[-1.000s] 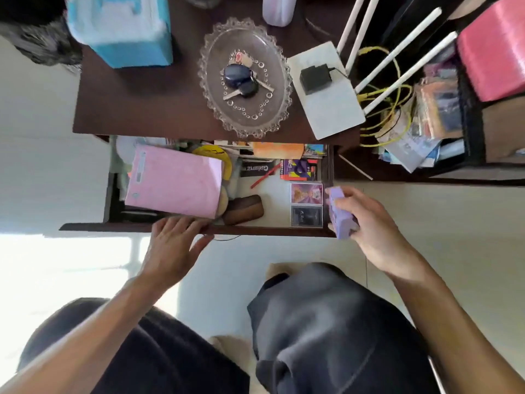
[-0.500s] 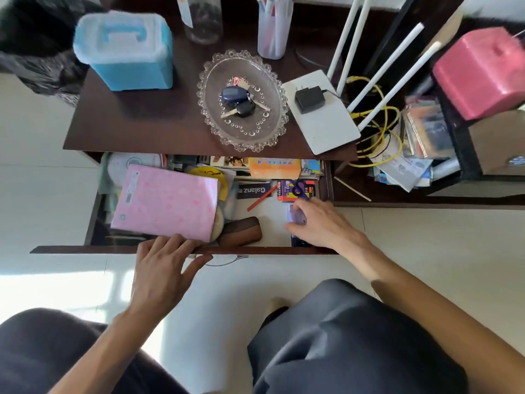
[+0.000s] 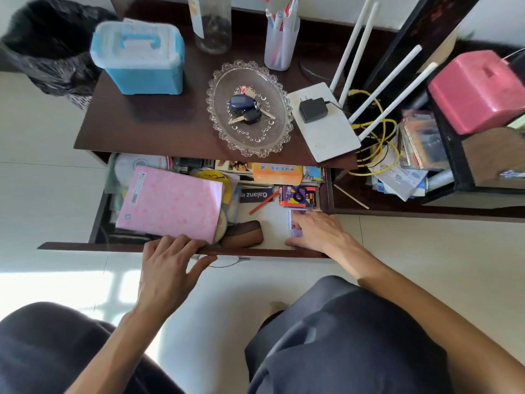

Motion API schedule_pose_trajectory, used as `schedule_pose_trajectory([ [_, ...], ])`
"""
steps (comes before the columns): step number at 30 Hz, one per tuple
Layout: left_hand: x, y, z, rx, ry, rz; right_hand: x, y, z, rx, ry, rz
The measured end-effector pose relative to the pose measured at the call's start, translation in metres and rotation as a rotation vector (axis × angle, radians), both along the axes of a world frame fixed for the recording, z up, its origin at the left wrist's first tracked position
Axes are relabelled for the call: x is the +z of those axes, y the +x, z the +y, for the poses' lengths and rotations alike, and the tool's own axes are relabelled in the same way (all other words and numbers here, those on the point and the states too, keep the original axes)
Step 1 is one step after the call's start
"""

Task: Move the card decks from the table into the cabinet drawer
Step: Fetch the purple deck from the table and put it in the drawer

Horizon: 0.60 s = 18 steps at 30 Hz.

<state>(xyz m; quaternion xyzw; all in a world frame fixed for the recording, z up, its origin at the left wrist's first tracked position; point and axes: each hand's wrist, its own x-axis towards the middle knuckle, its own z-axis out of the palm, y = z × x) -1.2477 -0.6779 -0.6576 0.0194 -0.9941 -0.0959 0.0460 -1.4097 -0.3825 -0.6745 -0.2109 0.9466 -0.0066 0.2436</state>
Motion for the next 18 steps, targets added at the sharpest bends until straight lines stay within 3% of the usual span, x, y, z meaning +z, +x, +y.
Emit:
schedule_pose_trajectory([
  [13, 0.007, 0.001, 0.005, 0.025, 0.018, 0.016, 0.015, 0.003, -0.003, -0.008, 0.029, -0.032],
  [18, 0.02, 0.002, 0.003, -0.007, 0.087, -0.066, 0.03, 0.01, 0.001, -0.175, -0.032, -0.161],
])
